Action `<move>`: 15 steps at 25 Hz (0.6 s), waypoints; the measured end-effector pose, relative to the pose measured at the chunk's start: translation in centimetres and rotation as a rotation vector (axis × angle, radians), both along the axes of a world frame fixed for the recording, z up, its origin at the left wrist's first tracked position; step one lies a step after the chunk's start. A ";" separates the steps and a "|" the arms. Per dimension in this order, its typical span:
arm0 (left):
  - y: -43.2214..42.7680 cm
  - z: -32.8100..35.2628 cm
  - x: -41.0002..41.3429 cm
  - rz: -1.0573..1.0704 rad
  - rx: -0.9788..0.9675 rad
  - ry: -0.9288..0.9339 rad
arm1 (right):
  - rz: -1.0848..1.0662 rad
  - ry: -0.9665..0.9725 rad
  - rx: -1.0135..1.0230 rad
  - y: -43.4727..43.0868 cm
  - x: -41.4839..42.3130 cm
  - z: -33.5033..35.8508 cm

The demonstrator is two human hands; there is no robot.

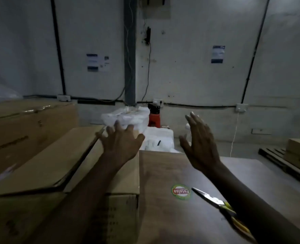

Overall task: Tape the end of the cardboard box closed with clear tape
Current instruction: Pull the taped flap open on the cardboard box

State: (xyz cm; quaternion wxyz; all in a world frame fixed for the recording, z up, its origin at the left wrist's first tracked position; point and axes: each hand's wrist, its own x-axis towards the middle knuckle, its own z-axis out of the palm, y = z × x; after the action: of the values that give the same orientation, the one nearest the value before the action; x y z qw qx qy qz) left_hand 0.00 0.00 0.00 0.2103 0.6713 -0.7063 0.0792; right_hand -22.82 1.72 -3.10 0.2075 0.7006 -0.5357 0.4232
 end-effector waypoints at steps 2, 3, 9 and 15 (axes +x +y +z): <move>1.1 -1.4 2.0 0.153 0.160 -0.007 | 0.114 -0.097 0.062 1.2 1.2 -2.6; 1.6 -2.2 2.8 0.196 0.214 -0.021 | 0.167 -0.126 0.112 1.6 1.8 -4.3; 3.0 -3.3 3.9 0.241 0.209 -0.027 | 0.372 -0.101 0.353 3.0 4.1 -12.6; 1.7 -3.5 4.2 0.219 0.187 0.038 | 0.525 -0.107 0.385 3.7 5.7 -12.4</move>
State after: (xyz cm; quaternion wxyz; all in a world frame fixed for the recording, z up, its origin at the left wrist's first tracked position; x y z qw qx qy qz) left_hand 4.24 1.65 -3.49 0.1503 0.7623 -0.6292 0.0231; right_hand -17.13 5.45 -15.51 -0.0733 0.8180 -0.4170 0.3894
